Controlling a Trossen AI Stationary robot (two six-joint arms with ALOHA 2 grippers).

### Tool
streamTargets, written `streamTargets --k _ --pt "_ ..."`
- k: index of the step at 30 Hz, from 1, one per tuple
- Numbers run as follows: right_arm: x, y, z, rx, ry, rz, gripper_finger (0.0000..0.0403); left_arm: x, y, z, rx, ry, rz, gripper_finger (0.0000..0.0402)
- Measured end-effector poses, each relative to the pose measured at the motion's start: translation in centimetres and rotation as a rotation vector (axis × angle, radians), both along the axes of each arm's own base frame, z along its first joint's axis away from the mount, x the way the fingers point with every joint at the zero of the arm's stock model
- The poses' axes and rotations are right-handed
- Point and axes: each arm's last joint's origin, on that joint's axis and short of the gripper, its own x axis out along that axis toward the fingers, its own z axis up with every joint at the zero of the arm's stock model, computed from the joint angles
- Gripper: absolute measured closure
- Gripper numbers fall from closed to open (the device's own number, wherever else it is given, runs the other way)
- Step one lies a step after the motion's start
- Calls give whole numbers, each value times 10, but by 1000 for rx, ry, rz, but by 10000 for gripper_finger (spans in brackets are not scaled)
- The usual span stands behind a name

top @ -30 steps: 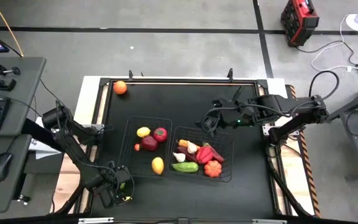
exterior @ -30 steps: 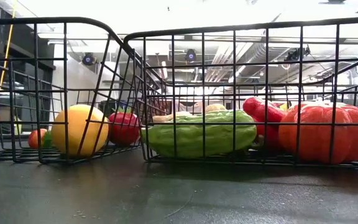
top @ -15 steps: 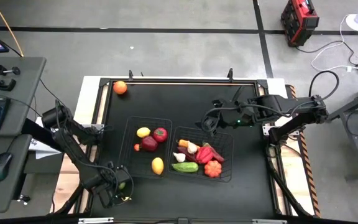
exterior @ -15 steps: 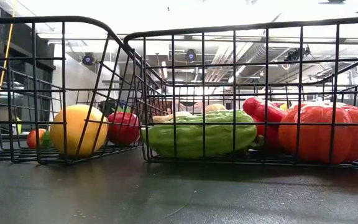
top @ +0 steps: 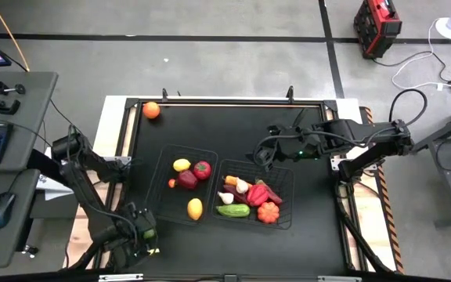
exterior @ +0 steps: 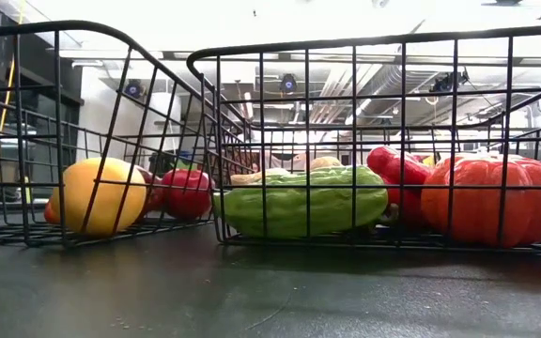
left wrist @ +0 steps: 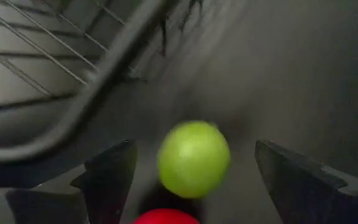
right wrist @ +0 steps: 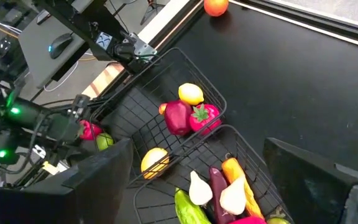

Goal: Sort produce into baskets
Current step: Put the green lime into the left wire basket

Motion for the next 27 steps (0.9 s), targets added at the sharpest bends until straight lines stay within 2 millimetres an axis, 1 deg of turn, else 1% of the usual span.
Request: streamTargets --k 4,8,10,12,14,16,19,22,27 --pt "0 0 0 3 -1 -2 49 -2 -6 11 1 -22 -45 85" --pt "0 0 0 3 0 -2 49 -13 -17 12 -34 -4 -154 85" --pt "0 0 0 3 -1 -2 49 -21 -20 8 -17 37 -193 85" --pt "0 0 0 4 0 -2 49 -28 -19 1 20 102 -199 85" --pt "0 0 0 4 0 -2 49 -31 -17 -5 50 121 -207 85" --pt "0 0 0 4 0 -2 49 -31 -22 -9 47 80 -278 85" --pt "0 0 0 4 0 -2 49 -29 -26 -13 101 35 -404 85" --pt "0 0 0 4 0 -2 49 -26 -25 -18 157 17 -450 85" --pt "0 0 0 7 -1 -3 49 -21 -29 -32 201 51 -481 85"
